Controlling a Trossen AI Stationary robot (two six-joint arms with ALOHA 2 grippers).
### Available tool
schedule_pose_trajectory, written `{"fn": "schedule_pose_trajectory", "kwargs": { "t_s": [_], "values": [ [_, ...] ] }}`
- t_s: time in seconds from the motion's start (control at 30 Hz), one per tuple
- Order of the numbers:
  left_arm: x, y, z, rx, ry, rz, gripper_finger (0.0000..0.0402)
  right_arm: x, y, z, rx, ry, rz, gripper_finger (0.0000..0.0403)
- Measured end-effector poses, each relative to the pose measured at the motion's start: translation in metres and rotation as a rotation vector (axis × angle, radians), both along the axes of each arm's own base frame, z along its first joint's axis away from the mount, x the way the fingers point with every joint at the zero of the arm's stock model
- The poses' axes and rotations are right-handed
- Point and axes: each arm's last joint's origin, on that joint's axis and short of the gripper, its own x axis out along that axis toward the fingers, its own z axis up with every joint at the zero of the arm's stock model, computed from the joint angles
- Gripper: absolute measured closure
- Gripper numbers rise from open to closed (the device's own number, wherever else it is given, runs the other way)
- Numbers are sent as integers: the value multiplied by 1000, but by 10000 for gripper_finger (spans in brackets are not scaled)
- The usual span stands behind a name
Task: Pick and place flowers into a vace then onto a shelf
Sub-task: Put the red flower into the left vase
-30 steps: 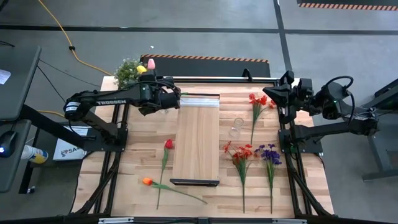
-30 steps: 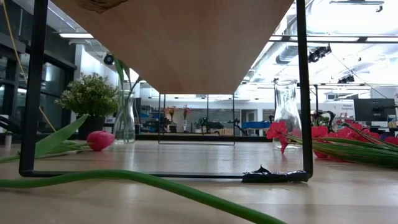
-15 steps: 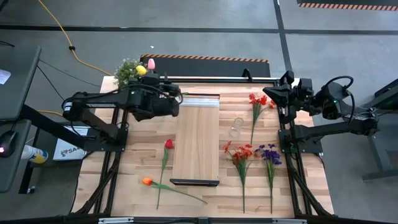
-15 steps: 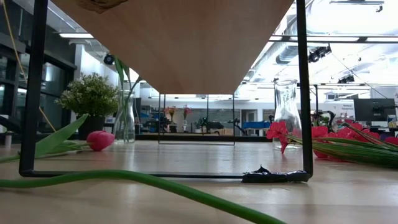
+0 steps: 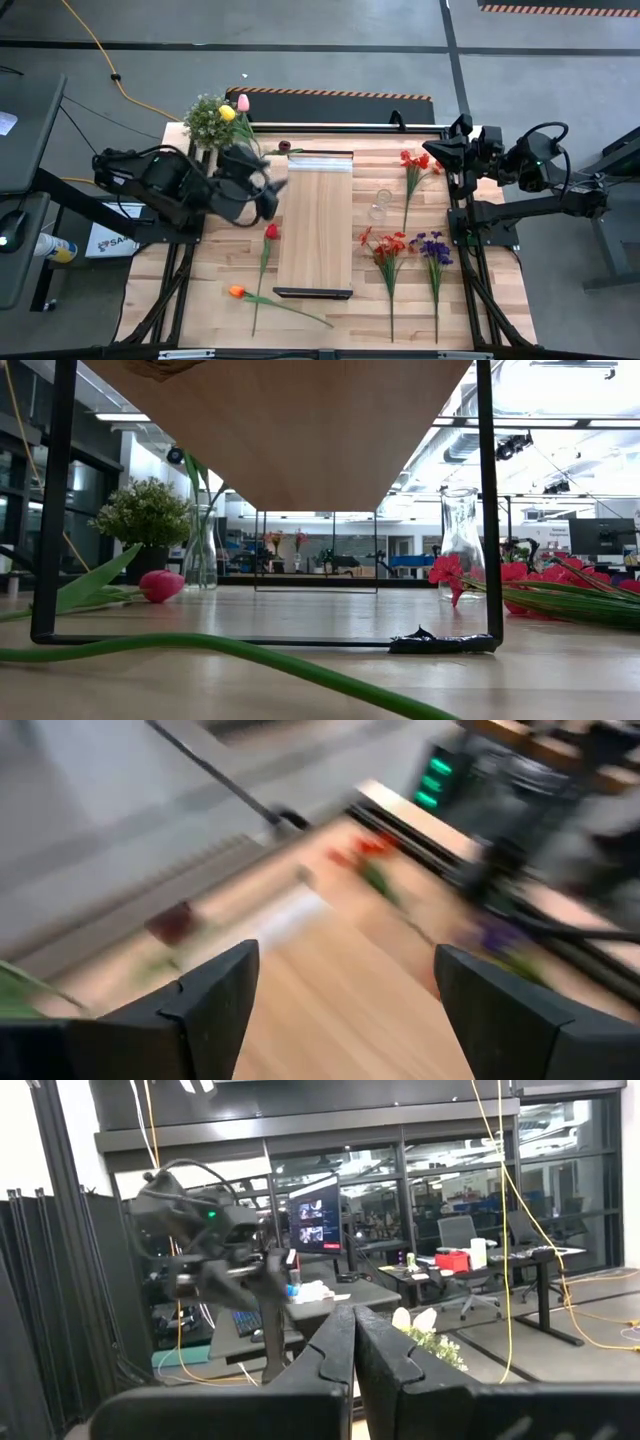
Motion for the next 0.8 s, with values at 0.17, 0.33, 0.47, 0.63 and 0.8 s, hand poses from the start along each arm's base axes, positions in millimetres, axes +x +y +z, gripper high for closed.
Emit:
{"fn": "schedule_pose_trajectory", "kwargs": {
  "t_s": [0.17,0.33,0.47,0.63,0.8],
  "values": [
    [-7,-20,-11,-275,27,-40,68,0,0,0,26,-5,10,402],
    [-19,-35,-42,-458,156,109,65,0,1,0,26,-6,43,402],
    [-25,-47,-73,-544,250,247,65,0,1,0,24,-5,51,402],
    [-27,-59,-116,-583,329,362,64,0,1,0,25,-6,51,402],
    [-19,-65,-162,-632,371,379,64,0,1,0,25,-7,50,402]
  ]
}}
